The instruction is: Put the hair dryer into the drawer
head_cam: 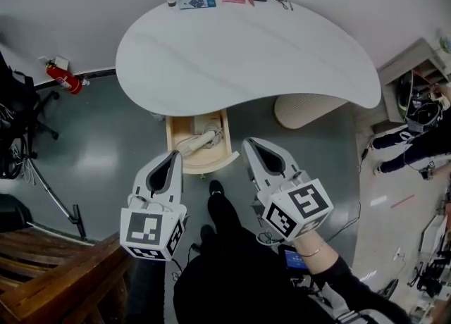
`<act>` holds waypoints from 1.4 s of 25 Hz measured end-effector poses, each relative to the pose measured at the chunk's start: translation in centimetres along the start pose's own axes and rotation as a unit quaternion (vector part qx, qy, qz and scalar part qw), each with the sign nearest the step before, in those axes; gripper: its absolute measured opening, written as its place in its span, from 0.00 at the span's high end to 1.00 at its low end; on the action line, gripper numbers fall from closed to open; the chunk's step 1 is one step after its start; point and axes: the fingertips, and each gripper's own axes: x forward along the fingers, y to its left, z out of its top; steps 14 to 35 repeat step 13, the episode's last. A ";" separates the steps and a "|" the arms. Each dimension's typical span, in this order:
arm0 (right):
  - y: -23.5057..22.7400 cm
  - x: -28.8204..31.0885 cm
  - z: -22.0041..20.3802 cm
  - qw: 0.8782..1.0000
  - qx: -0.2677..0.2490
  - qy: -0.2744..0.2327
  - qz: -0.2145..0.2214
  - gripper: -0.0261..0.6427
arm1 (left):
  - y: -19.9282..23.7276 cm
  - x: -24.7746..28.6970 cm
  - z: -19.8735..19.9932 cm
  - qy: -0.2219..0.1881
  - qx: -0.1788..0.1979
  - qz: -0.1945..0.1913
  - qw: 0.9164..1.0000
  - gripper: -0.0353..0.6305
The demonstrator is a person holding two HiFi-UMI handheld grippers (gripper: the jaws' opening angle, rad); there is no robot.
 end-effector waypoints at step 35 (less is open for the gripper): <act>3.4 -4.0 3.4 0.998 -0.011 -0.050 0.021 0.96 | -1.6 -4.8 4.0 -0.054 0.002 -0.006 0.998 0.93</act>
